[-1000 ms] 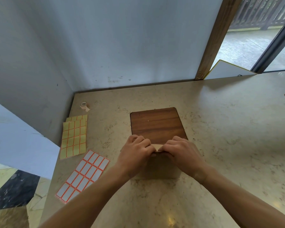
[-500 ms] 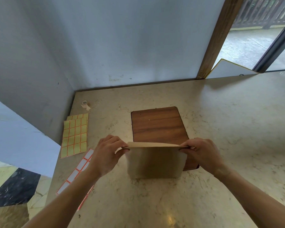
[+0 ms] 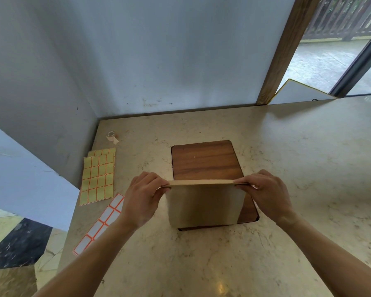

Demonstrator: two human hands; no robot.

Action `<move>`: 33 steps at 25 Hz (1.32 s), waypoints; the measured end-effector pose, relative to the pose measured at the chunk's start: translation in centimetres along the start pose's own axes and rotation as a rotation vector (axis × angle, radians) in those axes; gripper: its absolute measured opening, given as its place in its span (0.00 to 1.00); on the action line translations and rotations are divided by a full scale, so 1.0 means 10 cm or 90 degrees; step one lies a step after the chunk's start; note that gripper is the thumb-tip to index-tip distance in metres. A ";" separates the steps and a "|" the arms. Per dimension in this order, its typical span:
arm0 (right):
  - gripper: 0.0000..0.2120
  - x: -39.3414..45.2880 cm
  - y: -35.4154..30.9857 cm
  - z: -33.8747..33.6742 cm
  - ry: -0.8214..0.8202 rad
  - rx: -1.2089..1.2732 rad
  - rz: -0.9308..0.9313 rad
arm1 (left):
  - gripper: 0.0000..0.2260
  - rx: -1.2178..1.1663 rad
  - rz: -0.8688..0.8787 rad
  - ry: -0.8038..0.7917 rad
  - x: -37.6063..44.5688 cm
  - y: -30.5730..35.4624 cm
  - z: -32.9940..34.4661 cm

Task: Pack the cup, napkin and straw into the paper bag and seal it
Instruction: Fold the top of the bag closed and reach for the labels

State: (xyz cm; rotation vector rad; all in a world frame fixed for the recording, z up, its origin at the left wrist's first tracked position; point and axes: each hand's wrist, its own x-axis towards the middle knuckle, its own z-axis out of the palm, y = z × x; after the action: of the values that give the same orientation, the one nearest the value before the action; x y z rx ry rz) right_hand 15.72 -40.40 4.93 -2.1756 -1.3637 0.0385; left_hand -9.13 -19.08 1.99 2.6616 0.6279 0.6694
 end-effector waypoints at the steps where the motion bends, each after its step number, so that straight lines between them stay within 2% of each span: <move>1: 0.05 0.00 0.01 0.01 -0.003 0.000 0.007 | 0.08 -0.001 -0.003 0.000 0.01 0.00 0.01; 4: 0.05 -0.01 0.07 0.06 -0.032 0.021 0.043 | 0.02 -0.016 -0.030 -0.018 0.00 0.02 0.06; 15: 0.08 0.04 0.14 0.10 -0.070 0.041 0.090 | 0.04 -0.078 -0.086 -0.021 0.00 -0.01 0.08; 20: 0.13 0.09 -0.16 0.15 -0.049 -0.075 -0.049 | 0.08 -0.129 -0.113 -0.015 -0.05 -0.03 0.01; 22: 0.14 0.17 -0.38 0.24 -0.060 -0.074 -0.100 | 0.10 -0.157 -0.134 0.008 -0.12 -0.07 -0.08; 26: 0.14 0.30 -0.92 0.54 -0.072 -0.026 -0.182 | 0.08 -0.169 -0.195 0.059 -0.55 -0.34 -0.31; 30: 0.11 0.26 -1.47 0.95 -0.054 0.010 -0.297 | 0.07 -0.125 -0.332 0.076 -1.20 -0.69 -0.50; 32: 0.09 0.21 -1.79 1.27 -0.091 0.022 -0.386 | 0.07 -0.111 -0.413 0.084 -1.58 -0.89 -0.59; 33: 0.09 0.18 -1.81 1.33 -0.121 0.018 -0.389 | 0.08 -0.107 -0.427 0.076 -1.63 -0.91 -0.57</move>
State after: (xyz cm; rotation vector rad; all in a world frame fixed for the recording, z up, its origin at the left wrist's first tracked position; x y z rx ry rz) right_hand -2.34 -27.17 2.82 -1.6799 -2.0669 0.0311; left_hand -28.03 -18.15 -2.97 2.0677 1.3406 0.6384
